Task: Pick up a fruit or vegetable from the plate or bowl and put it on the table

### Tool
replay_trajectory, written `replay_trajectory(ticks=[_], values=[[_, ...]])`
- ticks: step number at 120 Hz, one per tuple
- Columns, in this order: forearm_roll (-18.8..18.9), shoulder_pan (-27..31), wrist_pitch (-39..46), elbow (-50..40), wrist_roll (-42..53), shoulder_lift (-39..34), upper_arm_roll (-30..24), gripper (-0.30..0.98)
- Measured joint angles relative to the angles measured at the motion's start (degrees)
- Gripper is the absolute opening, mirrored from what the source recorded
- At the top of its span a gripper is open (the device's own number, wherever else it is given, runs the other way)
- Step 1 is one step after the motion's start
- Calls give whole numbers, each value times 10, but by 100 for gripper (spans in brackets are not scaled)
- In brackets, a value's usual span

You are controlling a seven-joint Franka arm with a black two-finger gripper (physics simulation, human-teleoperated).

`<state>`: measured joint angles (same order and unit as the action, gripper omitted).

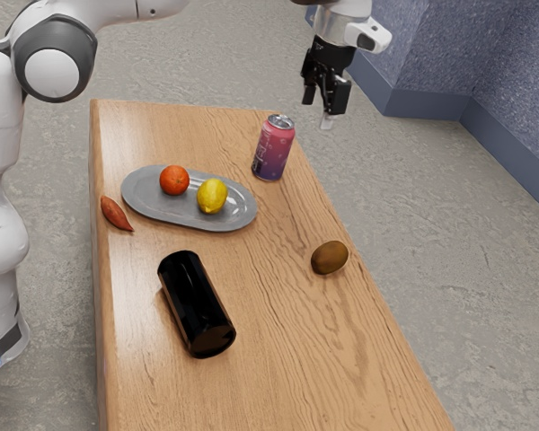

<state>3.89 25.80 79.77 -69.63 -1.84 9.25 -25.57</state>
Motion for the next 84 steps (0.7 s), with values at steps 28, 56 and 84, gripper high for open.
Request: replay_trajectory(ticks=[28,56,84], values=[[-16,5,-28,92,-4,-10,13,69],[-12,8,-54,63,-29,-45,18,69],[-28,-4,17,-238,-104,-226,64,69]])
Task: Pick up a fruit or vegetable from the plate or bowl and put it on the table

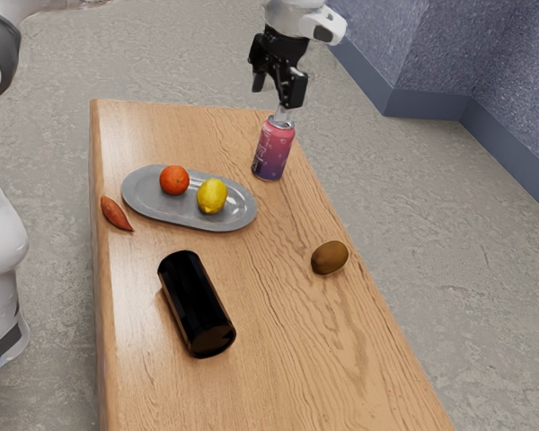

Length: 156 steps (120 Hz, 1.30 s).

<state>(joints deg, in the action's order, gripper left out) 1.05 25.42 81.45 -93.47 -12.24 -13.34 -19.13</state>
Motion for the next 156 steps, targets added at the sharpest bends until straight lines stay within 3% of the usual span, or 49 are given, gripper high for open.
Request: replay_trajectory(ticks=[18,34,69,86,98,156], values=[[-24,6,11,-42,-101,-22,14,69],[-38,7,1,-22,-177,2,22,69],[-40,4,21,-48,-294,25,25,69],[-20,-112,89,-121,-332,0,143,69],[-7,-157,129,-156,-354,-15,185,69],[25,-184,240,-281,-421,-45,246,69]])
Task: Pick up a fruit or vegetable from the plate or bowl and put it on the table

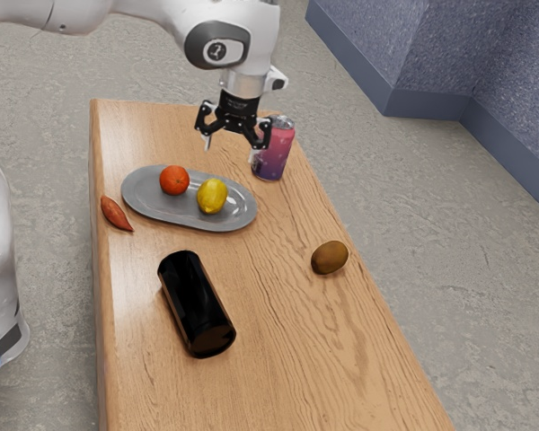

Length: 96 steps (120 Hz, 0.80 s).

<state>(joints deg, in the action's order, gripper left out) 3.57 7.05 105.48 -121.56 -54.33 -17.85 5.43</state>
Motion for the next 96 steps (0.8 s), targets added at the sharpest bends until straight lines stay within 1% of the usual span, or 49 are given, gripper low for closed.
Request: replay_trajectory(ticks=[31,96], values=[[3,0,34,-42,-16,0,3,69],[4,0,65,-94,-32,3,3,69]])
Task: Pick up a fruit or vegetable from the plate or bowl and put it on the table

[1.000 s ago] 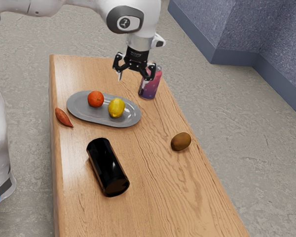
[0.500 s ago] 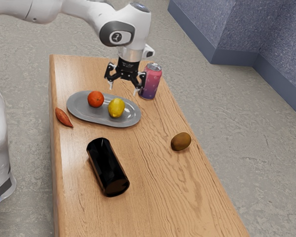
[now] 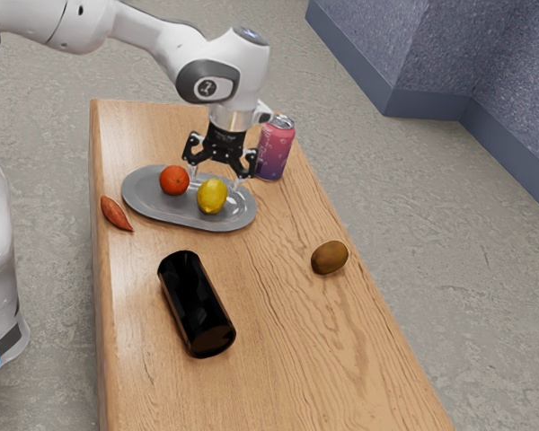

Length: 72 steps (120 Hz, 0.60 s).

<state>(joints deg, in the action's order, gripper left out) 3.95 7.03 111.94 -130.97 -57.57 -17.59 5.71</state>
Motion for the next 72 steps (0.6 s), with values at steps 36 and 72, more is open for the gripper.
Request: replay_trajectory(ticks=[36,72], values=[[0,0,18,-3,-1,23,0,69],[21,0,28,-4,3,36,0,69]])
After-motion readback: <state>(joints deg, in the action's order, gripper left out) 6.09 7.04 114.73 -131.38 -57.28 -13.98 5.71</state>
